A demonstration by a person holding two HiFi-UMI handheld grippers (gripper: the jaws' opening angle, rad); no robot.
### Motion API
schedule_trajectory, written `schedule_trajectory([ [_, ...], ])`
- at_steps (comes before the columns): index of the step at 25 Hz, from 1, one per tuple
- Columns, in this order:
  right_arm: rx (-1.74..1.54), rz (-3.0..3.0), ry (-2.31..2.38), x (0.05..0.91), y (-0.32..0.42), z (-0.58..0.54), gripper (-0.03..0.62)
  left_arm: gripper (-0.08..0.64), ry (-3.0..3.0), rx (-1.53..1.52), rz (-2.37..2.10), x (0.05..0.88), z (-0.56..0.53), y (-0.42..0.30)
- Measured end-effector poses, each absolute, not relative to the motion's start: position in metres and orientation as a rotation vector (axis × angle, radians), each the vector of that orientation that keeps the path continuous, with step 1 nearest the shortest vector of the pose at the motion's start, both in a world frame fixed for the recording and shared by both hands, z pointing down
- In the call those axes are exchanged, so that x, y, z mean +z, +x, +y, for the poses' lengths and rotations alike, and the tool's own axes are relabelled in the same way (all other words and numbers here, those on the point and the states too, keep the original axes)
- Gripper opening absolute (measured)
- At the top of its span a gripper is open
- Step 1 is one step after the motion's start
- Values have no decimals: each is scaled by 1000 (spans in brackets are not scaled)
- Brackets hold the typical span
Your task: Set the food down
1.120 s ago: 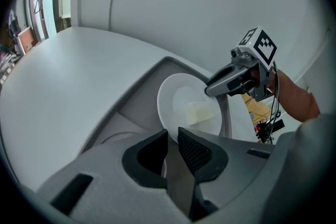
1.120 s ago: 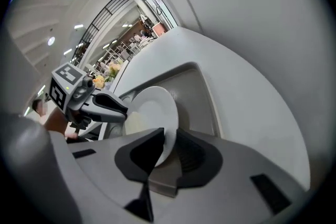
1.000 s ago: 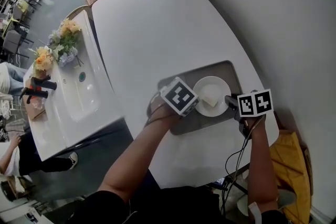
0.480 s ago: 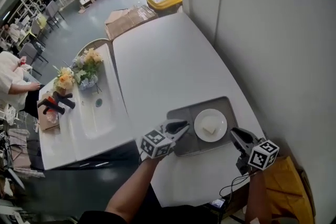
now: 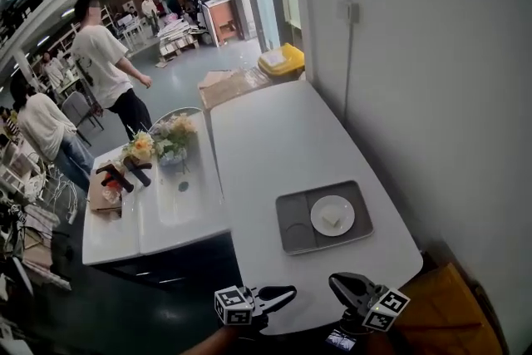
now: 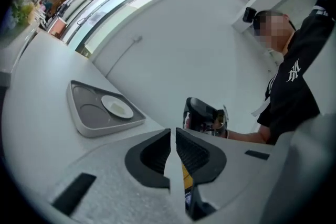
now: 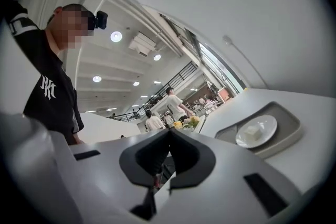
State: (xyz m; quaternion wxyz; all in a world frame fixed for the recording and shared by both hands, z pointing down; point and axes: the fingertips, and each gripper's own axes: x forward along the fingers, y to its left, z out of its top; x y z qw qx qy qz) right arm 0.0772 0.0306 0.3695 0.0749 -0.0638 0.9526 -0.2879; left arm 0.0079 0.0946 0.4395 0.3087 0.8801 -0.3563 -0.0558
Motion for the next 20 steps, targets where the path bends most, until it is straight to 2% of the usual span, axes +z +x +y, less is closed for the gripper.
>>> schedule_trajectory([
  [10,-842,2853,-285,355,120,90,3,34,2390,-241,-930,391,137,13],
  [15,-789,2892,-338,349,126,103,3,34,2369,-294,-848,395,152,26],
  [20,-763,2896,-354,375,100,95,3,32,2394,-283,-794,428,137,11],
])
